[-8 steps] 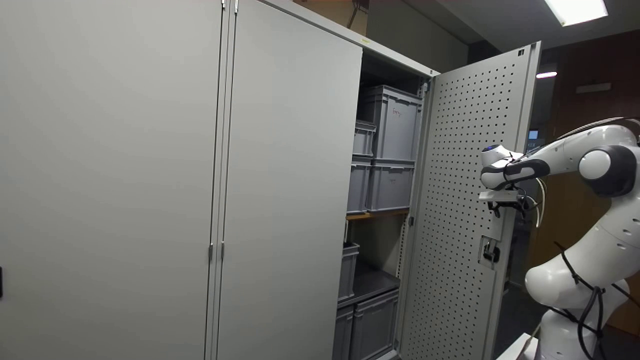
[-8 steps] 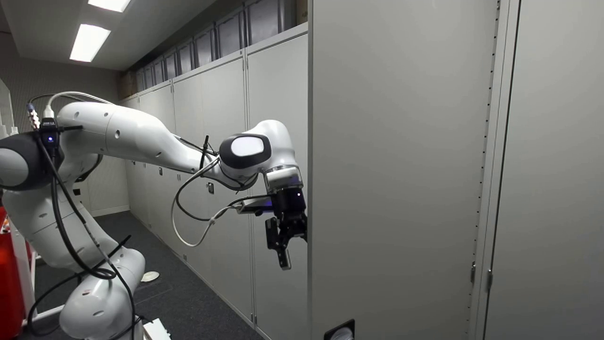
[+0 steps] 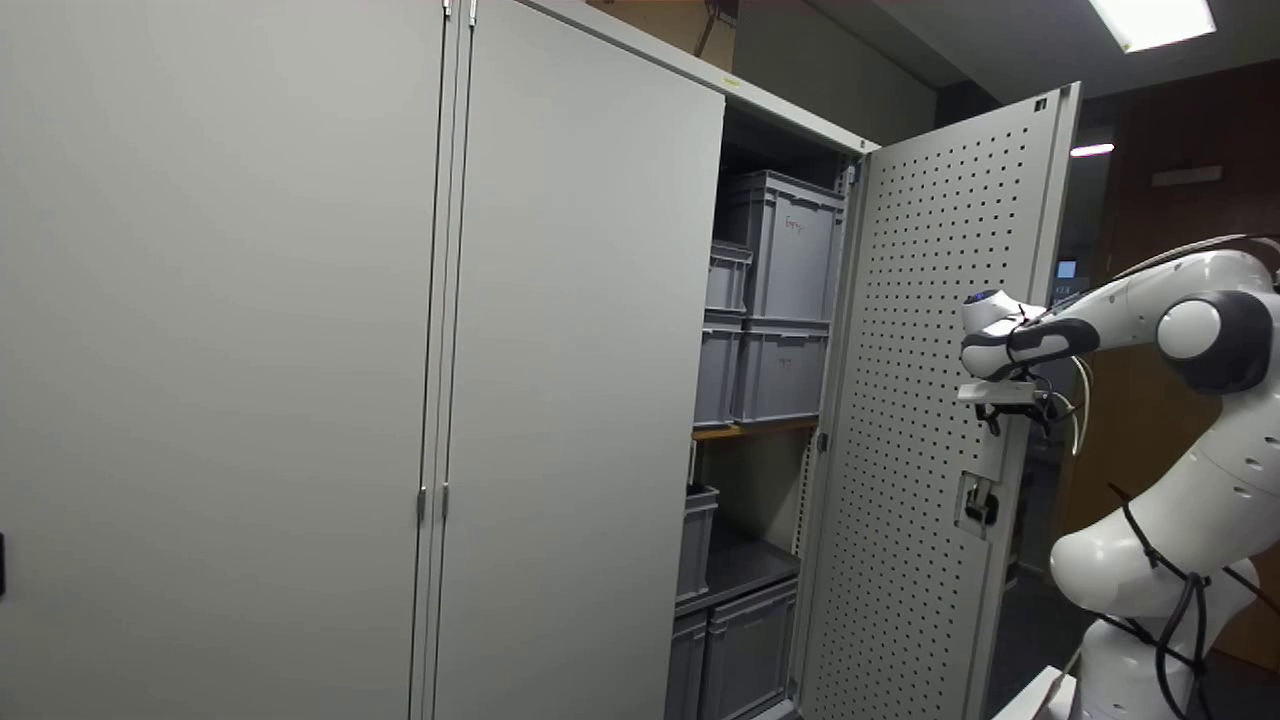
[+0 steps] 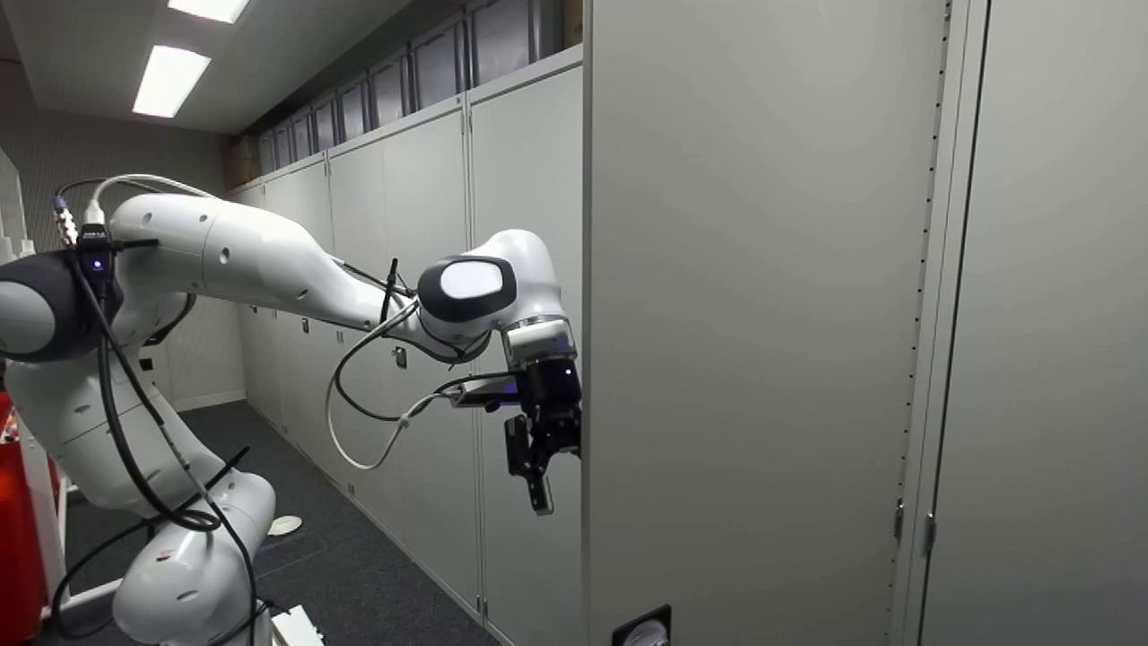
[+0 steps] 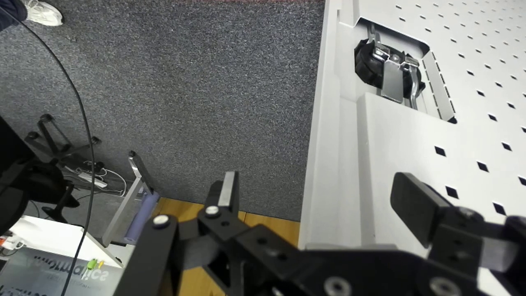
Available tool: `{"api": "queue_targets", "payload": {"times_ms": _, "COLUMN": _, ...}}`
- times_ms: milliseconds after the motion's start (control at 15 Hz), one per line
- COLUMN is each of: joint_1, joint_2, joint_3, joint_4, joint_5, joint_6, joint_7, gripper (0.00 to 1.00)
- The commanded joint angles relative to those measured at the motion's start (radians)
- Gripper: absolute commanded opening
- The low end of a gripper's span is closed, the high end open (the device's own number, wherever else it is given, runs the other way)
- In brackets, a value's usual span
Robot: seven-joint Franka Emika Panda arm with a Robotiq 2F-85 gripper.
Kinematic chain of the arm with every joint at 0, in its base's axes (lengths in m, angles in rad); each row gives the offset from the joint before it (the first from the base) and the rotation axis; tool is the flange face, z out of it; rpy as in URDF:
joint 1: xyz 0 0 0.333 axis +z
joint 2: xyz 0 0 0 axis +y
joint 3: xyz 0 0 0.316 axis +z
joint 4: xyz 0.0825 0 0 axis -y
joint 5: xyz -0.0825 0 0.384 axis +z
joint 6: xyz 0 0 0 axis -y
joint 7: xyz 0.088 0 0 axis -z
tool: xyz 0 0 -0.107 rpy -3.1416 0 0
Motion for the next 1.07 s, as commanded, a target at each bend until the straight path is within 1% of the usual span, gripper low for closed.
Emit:
{"api": "queue_targets", "payload": {"times_ms": 0, "joint_1": 0.022, "joint_2": 0.000, "joint_3": -0.017, "joint_4": 0.004, "joint_5": -0.008, "joint_6": -0.008, "joint_7": 0.005, "gripper": 1.00}}
{"api": "queue_targets", "payload": {"times_ms": 400, "joint_1": 0.031, "joint_2": 0.000, "joint_3": -0.011, "joint_4": 0.004, "joint_5": -0.002, "joint_6": -0.007, "joint_7": 0.013, "gripper": 1.00}}
{"api": "queue_targets", "payload": {"times_ms": 733, "joint_1": 0.063, "joint_2": 0.001, "joint_3": -0.002, "joint_4": 0.013, "joint_5": 0.006, "joint_6": -0.004, "joint_7": 0.010, "gripper": 1.00}}
{"api": "queue_targets", "payload": {"times_ms": 1000, "joint_1": 0.099, "joint_2": 0.001, "joint_3": 0.008, "joint_4": 0.020, "joint_5": 0.005, "joint_6": -0.008, "joint_7": -0.019, "gripper": 1.00}}
